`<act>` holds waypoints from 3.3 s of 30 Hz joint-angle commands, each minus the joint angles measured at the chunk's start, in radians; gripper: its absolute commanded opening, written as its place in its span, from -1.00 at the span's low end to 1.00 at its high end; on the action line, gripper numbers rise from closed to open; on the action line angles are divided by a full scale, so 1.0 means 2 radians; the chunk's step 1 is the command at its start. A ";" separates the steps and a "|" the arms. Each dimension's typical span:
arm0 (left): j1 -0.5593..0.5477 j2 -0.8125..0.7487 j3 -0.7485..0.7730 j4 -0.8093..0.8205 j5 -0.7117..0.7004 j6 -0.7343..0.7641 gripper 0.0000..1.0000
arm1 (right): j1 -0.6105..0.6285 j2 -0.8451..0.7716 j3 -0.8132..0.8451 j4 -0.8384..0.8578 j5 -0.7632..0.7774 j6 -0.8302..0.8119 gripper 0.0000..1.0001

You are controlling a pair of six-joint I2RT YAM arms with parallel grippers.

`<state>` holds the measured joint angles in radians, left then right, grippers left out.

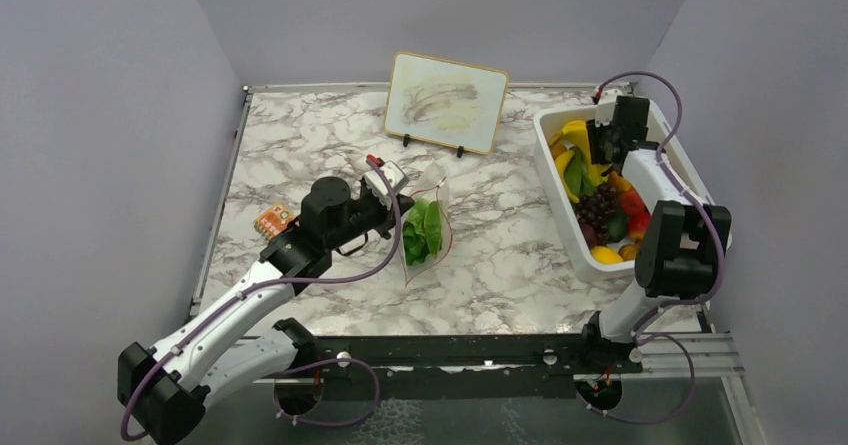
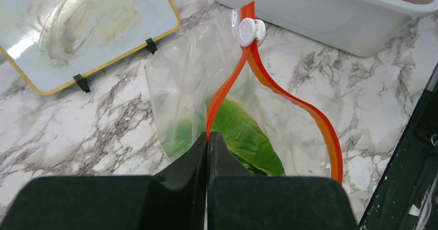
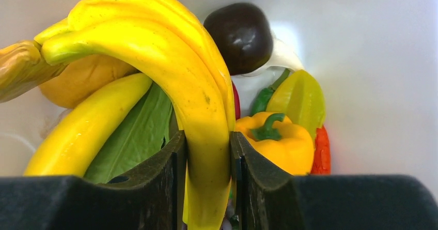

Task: Place the food in the zip-top bag and seal the zipper
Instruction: Pick up the fake fruit from the bin, then place the fake fruit in the zipper food storage bag.

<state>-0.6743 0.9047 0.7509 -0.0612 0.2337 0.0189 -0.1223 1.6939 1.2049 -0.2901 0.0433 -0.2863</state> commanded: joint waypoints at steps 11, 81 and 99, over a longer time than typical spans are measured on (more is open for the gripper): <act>0.000 -0.034 -0.016 0.017 -0.034 -0.002 -1.00 | 0.018 -0.150 -0.002 -0.035 0.009 0.082 -0.77; 0.000 0.120 0.061 0.198 -0.045 -0.246 -1.00 | 0.289 -0.309 -0.157 -0.016 -0.394 0.501 -0.81; 0.000 0.117 0.048 0.238 0.058 -0.200 -1.00 | 0.289 -0.318 -0.162 -0.114 -0.250 0.549 -0.73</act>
<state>-0.6743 1.1831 0.8635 0.3252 0.2699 -0.4194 0.4507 1.0874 0.8608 -0.4496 -0.5762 0.7673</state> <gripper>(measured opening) 0.012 0.309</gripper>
